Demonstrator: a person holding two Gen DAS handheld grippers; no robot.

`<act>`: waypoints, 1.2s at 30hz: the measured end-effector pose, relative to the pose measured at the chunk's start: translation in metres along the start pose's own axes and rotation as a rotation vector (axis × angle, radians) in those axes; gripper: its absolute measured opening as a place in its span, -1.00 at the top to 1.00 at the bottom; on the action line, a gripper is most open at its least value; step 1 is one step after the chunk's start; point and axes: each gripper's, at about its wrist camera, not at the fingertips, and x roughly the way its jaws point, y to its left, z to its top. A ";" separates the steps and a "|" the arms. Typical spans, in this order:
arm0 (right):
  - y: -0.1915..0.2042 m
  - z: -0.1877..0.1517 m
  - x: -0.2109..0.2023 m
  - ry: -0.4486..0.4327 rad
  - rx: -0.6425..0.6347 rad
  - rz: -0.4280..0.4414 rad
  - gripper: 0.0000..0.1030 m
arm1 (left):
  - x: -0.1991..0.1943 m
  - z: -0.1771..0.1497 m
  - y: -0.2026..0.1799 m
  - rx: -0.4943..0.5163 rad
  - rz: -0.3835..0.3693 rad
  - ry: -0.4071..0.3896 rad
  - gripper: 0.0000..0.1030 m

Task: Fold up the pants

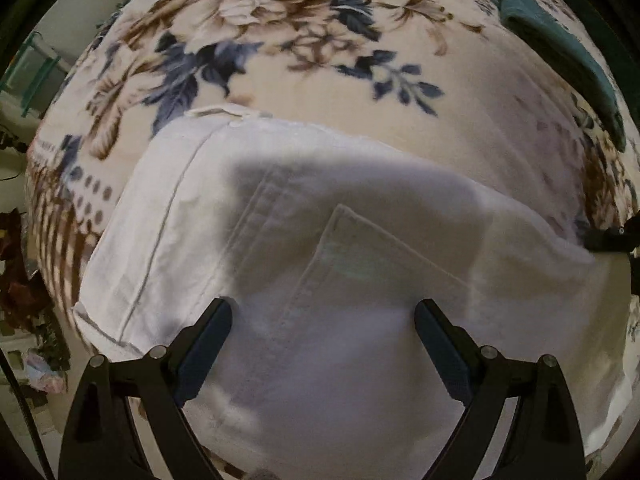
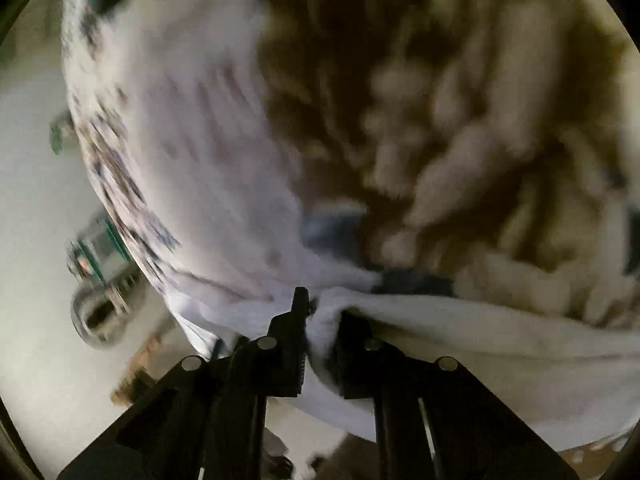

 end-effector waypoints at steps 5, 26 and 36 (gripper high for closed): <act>-0.011 0.004 -0.033 -0.127 0.011 -0.124 0.74 | -0.001 0.000 0.000 0.017 -0.009 0.022 -0.82; -0.112 -0.090 -0.200 -0.381 -0.084 -0.315 -0.42 | -0.059 0.001 -0.096 0.141 -0.136 -0.035 -0.82; -0.383 -0.256 -0.277 -0.759 0.519 -0.181 -0.42 | -0.073 -0.064 -0.203 0.350 -0.148 -0.031 -0.82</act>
